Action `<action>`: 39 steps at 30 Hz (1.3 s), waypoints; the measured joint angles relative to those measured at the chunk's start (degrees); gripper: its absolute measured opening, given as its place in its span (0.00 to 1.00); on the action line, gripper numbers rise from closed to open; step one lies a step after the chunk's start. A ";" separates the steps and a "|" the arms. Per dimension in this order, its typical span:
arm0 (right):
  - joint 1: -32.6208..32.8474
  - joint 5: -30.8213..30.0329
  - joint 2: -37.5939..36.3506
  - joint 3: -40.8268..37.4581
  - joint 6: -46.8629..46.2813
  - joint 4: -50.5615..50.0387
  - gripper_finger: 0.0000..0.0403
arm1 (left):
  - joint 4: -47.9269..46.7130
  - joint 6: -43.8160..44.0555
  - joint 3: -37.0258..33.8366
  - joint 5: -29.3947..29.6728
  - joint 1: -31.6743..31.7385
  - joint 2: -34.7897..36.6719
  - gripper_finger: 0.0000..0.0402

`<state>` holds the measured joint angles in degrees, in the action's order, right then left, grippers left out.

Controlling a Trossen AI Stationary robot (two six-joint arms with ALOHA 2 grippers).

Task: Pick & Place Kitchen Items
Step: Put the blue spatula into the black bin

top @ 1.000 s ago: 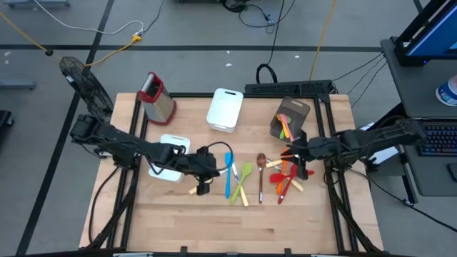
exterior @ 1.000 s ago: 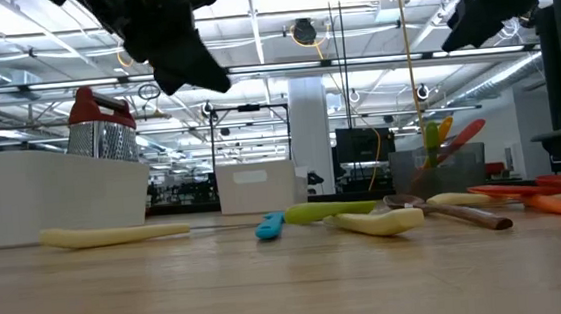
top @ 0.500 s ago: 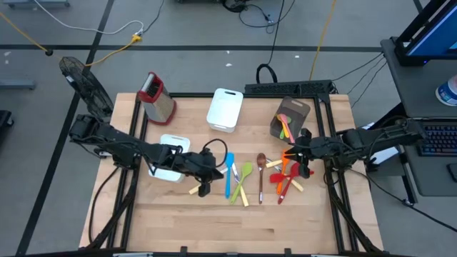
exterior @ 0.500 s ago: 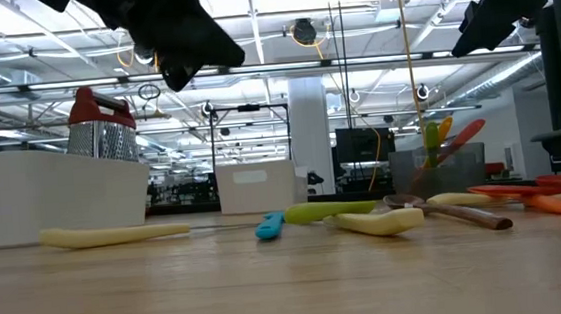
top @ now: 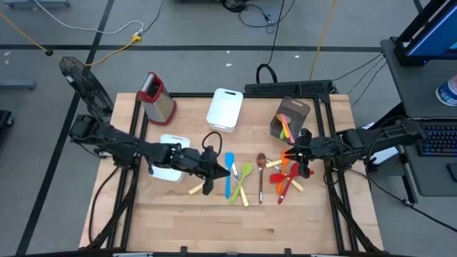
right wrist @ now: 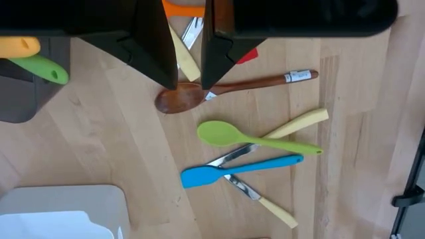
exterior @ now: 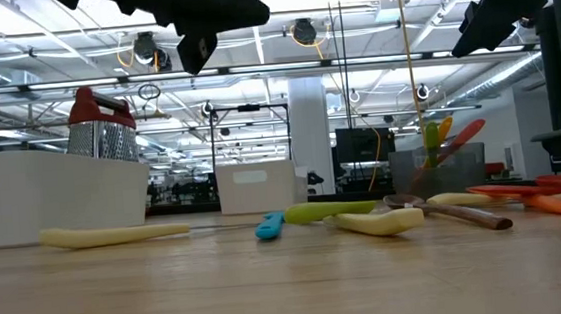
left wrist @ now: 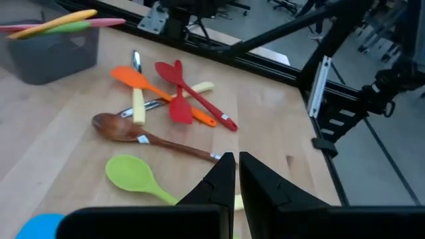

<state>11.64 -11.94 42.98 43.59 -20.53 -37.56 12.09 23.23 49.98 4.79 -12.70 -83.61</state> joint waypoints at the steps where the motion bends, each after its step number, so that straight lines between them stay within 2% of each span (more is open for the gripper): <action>1: 0.00 0.00 0.00 0.00 0.00 0.00 0.15 | -0.10 0.66 0.00 0.03 0.24 0.00 0.05; 6: 0.00 0.02 0.00 0.00 -0.01 0.01 0.15 | -0.61 3.97 0.00 -0.96 1.26 0.00 0.05; 9: 0.00 0.02 0.00 0.00 -0.02 0.00 0.15 | -0.90 3.96 0.00 -5.25 1.84 0.00 0.05; 12: 0.00 0.02 0.00 0.00 -0.02 0.00 0.15 | -1.13 7.99 0.00 -7.77 1.87 0.00 0.05; 18: 0.00 0.04 0.00 0.00 -0.02 0.02 0.15 | -1.82 9.11 0.00 -7.42 1.87 0.00 0.05; 22: 0.00 0.04 0.00 0.00 -0.02 0.02 0.15 | -3.47 12.99 0.02 -3.21 1.87 0.00 0.05; 26: 0.00 0.04 0.00 0.00 -0.02 0.02 0.15 | -3.23 14.46 0.02 -1.89 1.87 -0.02 0.07; 29: 0.00 0.04 0.00 0.00 -0.02 0.02 0.15 | -3.02 14.50 0.04 -1.77 1.87 -0.02 0.13; 39: 0.00 0.07 0.00 -0.02 -0.02 0.02 0.15 | -3.23 11.63 0.04 1.77 2.14 -0.02 0.46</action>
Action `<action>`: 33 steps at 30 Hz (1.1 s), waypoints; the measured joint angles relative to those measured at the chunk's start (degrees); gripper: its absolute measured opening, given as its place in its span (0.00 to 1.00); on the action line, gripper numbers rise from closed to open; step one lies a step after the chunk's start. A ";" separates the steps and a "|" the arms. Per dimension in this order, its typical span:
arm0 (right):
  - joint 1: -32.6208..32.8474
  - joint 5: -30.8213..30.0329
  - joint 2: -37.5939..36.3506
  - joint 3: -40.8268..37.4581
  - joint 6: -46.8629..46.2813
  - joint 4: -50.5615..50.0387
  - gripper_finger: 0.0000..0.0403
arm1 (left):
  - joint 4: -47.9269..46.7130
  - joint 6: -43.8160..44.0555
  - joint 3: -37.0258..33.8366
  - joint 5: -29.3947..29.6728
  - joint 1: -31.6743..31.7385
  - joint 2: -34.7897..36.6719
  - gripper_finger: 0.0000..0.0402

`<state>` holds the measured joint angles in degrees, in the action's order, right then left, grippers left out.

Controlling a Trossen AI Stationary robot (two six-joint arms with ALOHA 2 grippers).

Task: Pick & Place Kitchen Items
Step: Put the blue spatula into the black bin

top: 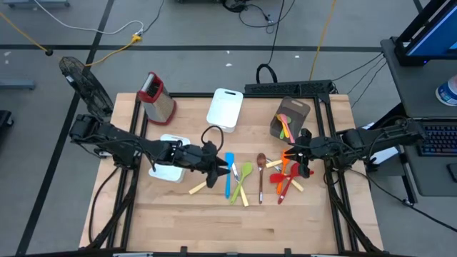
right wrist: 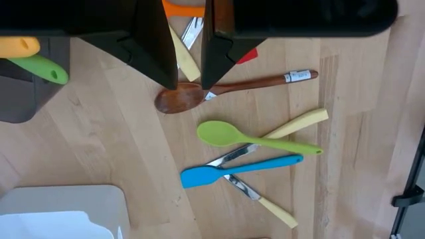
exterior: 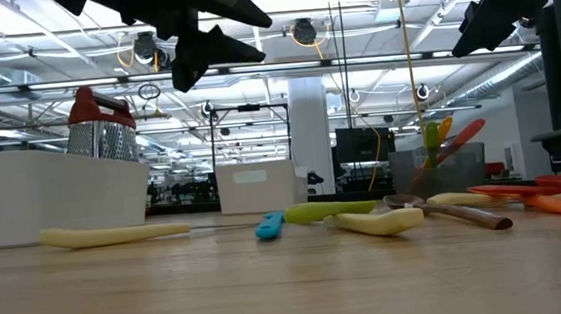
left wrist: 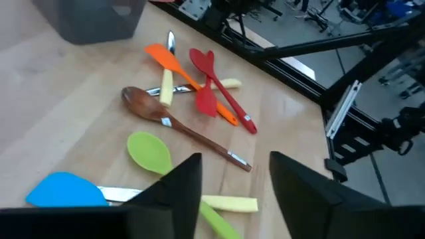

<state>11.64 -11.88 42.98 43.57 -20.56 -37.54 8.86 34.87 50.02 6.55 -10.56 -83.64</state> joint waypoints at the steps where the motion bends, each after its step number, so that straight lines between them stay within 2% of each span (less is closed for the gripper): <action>1: 0.00 0.00 0.00 0.00 0.00 0.00 0.15 | 0.14 1.15 0.00 -0.01 0.08 0.00 0.48; 3: 0.00 0.00 0.00 0.00 0.02 0.00 0.15 | 0.28 3.00 0.00 0.04 0.10 0.00 0.51; 10: 0.00 0.00 0.00 0.00 0.18 0.02 0.15 | -2.40 -0.07 3.28 0.33 -1.61 0.00 0.52; 18: 0.00 0.01 -0.02 0.00 0.20 0.03 0.15 | -26.19 3.14 15.59 9.17 -3.07 -3.71 0.52; 21: 0.00 0.02 -0.02 -0.02 0.20 0.04 0.15 | -31.90 4.51 20.62 8.74 -2.86 -8.18 0.52; 24: -0.01 0.09 -0.02 -0.02 0.20 0.04 0.15 | -35.87 4.64 25.42 4.15 -2.21 -13.51 0.52; 27: 0.00 0.15 -0.02 -0.02 0.20 0.04 0.15 | -40.93 5.84 29.27 1.97 -1.11 -17.93 0.52; 33: 0.00 0.15 -0.02 -0.02 0.20 0.04 0.15 | -47.33 10.78 30.88 1.47 1.85 -24.44 0.52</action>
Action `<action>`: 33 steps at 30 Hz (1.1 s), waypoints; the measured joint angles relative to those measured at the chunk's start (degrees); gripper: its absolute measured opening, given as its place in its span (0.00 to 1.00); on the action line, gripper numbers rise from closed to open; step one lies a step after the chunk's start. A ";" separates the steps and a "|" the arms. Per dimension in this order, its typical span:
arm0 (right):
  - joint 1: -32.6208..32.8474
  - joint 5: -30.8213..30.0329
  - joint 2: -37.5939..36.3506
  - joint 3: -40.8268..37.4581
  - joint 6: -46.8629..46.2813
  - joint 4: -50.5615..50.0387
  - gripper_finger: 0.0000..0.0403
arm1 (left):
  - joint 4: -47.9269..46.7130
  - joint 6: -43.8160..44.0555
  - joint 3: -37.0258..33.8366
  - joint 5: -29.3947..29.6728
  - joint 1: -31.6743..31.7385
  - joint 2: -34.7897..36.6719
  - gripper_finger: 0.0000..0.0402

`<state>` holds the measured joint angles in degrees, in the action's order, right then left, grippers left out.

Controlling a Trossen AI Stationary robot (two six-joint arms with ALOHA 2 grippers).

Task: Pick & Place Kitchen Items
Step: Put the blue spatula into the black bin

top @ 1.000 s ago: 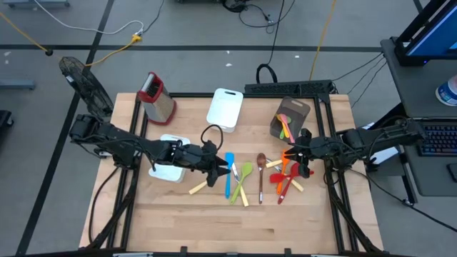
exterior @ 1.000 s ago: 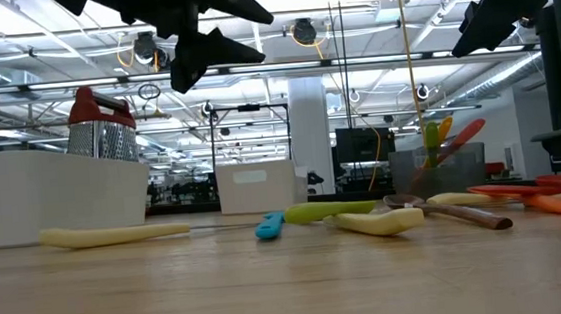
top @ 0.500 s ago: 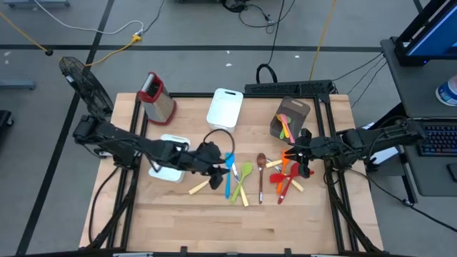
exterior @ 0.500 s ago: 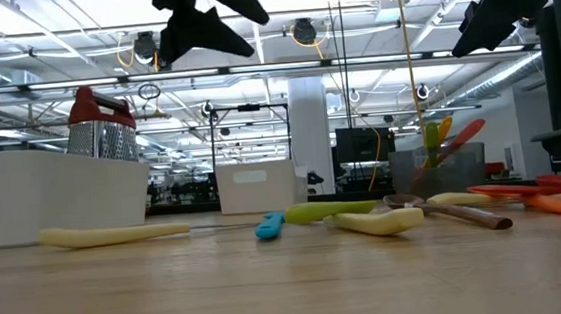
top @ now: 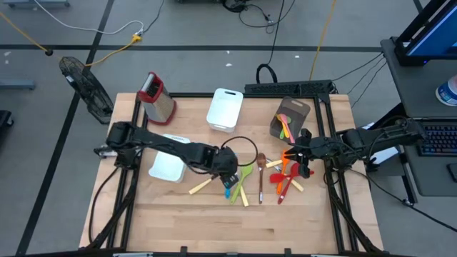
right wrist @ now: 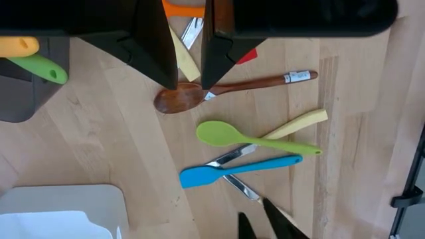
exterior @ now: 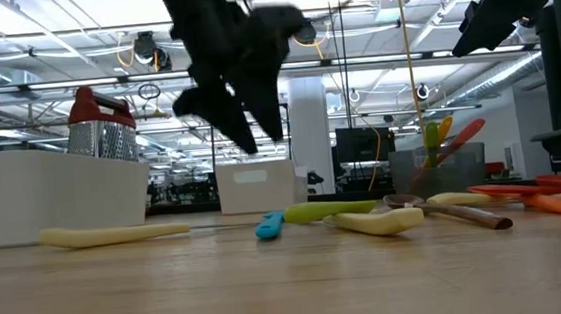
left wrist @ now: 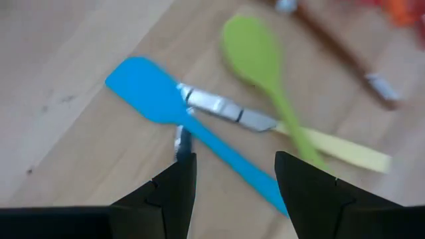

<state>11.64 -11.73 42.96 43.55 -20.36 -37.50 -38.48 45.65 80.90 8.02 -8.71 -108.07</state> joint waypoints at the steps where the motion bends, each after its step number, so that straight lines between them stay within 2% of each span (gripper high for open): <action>1: -0.02 0.00 0.00 0.00 0.00 0.00 0.15 | 0.10 -0.09 0.00 -0.70 0.50 -0.79 0.52; 8: 0.00 0.02 0.00 0.00 0.00 0.50 0.15 | 0.24 -7.45 -0.02 -6.15 3.38 -3.55 0.52; 11: 0.00 0.02 0.00 0.00 0.00 0.48 0.15 | 1.45 -7.62 0.00 -6.31 3.94 -3.34 0.52; 16: 0.00 0.02 0.00 0.00 0.00 0.48 0.15 | 3.01 -13.39 -0.02 -6.13 3.67 -3.39 0.52; 21: 0.00 0.04 0.00 0.00 -0.89 0.48 0.15 | 2.69 -13.64 -0.02 -6.11 3.22 -3.39 0.52; 29: 0.00 0.04 0.00 0.00 -1.55 0.48 0.15 | 2.43 -0.54 -0.02 -6.48 2.95 -3.39 0.52; 33: -0.01 0.04 0.00 0.00 -1.53 0.48 0.15 | 2.32 3.23 -0.02 -6.46 2.66 -3.39 0.52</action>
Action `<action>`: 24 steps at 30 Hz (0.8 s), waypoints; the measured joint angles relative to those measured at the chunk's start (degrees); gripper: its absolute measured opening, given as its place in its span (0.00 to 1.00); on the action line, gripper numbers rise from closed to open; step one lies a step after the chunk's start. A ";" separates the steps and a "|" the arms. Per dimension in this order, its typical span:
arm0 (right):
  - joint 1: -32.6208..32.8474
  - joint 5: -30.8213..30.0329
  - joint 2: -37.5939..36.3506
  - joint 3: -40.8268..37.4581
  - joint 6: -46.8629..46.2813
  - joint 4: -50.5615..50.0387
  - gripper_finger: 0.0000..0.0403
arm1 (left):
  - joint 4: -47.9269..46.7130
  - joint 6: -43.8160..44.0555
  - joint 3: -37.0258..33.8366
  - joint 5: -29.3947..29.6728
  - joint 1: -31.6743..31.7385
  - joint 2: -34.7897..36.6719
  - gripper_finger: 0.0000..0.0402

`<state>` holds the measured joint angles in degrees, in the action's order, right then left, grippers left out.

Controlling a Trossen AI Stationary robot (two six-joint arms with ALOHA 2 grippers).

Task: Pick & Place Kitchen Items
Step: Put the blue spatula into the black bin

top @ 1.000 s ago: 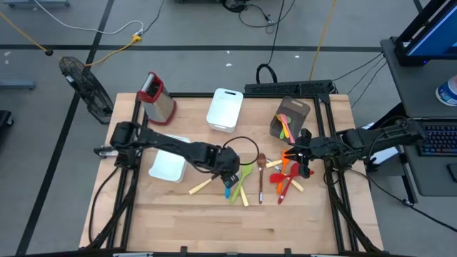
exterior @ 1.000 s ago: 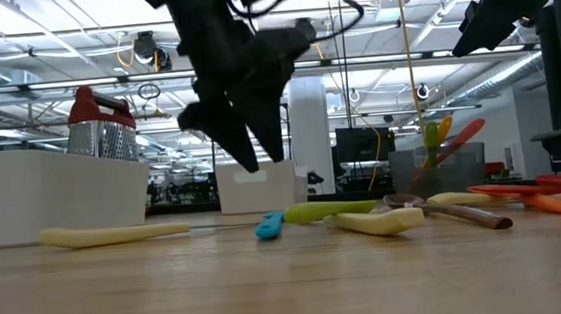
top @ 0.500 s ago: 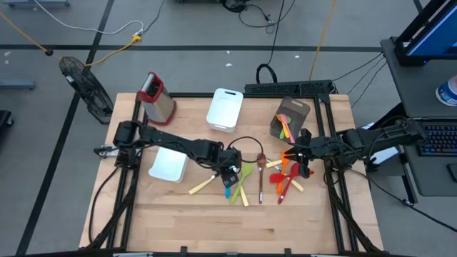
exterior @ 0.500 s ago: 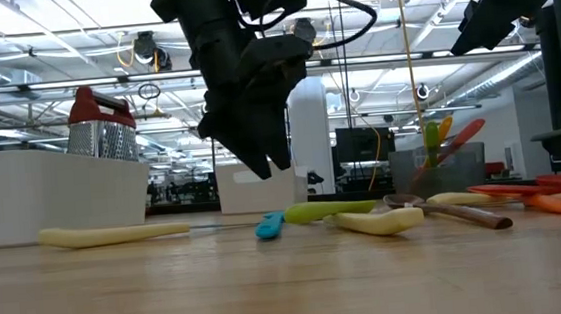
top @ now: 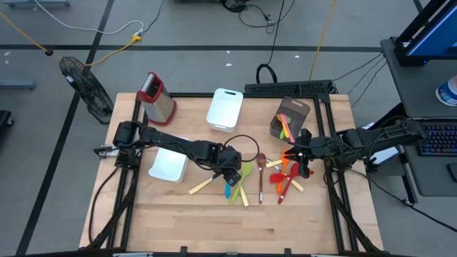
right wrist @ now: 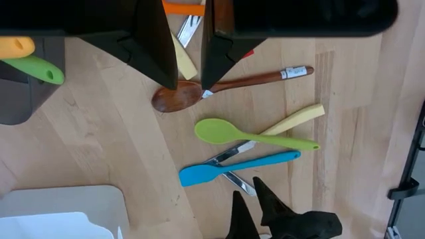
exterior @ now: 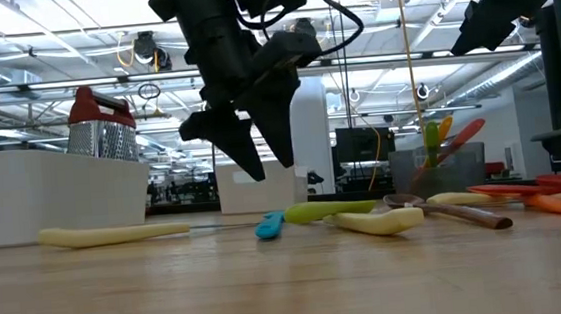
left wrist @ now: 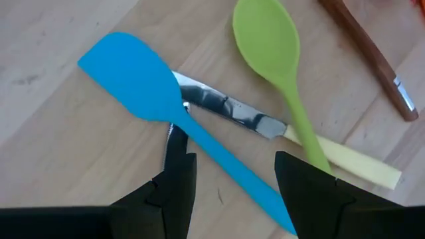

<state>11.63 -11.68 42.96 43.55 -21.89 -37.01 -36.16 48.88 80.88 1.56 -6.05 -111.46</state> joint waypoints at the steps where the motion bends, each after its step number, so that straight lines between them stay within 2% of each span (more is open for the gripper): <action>1: 0.01 0.00 0.00 0.00 0.01 -0.02 0.15 | 0.16 0.74 0.00 0.02 -0.11 -0.36 0.52; 8: 0.01 0.00 0.03 0.00 0.04 0.24 0.15 | 0.16 4.08 -0.02 0.39 -1.35 -2.46 0.52; 24: 0.01 0.00 0.00 0.00 0.04 1.79 0.15 | 3.04 4.70 -0.03 -0.88 -1.88 -6.80 0.52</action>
<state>11.64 -11.68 42.96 43.55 -21.85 -35.22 -33.12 53.58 80.85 0.69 -7.92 -118.26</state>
